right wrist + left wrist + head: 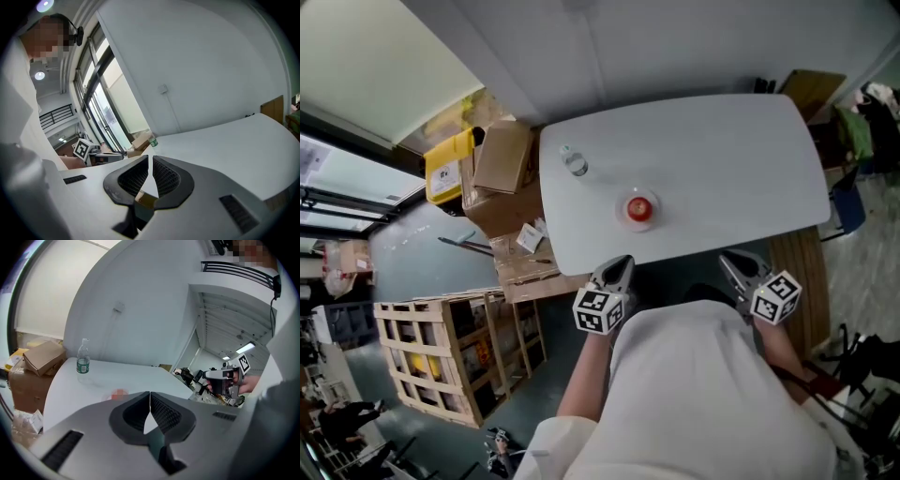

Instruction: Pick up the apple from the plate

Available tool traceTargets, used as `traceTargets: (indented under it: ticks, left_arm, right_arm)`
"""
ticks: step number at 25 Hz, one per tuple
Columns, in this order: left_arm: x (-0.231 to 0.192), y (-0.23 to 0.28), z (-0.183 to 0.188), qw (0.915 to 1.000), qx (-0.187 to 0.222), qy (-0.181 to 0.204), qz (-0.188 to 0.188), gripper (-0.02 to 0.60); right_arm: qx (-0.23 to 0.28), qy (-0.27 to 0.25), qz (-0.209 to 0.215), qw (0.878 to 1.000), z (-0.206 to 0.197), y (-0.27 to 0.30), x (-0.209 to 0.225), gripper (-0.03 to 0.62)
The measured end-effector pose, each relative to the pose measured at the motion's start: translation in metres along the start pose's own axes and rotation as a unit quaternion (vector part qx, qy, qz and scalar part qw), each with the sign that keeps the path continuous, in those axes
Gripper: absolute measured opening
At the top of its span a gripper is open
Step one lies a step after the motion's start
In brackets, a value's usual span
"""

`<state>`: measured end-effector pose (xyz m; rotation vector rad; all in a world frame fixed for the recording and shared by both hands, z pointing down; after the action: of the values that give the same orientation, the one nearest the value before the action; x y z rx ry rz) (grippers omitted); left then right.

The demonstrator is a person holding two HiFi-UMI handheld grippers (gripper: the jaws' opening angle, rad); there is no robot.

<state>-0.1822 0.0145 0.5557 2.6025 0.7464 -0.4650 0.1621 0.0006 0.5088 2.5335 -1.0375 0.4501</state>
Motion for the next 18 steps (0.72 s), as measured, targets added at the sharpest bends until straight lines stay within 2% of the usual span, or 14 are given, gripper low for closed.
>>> traceTargets:
  ticks: [7, 13, 18]
  left_arm:
    - [-0.016, 0.024, 0.003, 0.9995, -0.018, 0.012, -0.024, 0.014]
    - [-0.025, 0.052, -0.002, 0.9991, -0.036, 0.015, -0.019, 0.061]
    - [-0.028, 0.076, -0.007, 0.998, -0.058, 0.022, 0.0, 0.094]
  right_arm:
    - [-0.012, 0.006, -0.007, 1.0, 0.001, 0.016, -0.003, 0.046]
    - [-0.032, 0.005, 0.005, 0.999, 0.004, 0.029, 0.01, 0.046]
    - [-0.052, 0.009, 0.023, 0.998, 0.011, 0.046, 0.029, 0.046]
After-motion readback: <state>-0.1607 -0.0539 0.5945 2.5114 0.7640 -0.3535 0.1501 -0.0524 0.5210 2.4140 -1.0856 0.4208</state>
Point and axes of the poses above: the fingertips, and each gripper's own axes: y forward along the fingers, x to its right, z out of its top, the point moved 10 cm from there along -y, backward along the fingers, and after that the axes turned 12 degrees about x, right-handed, at the moved point
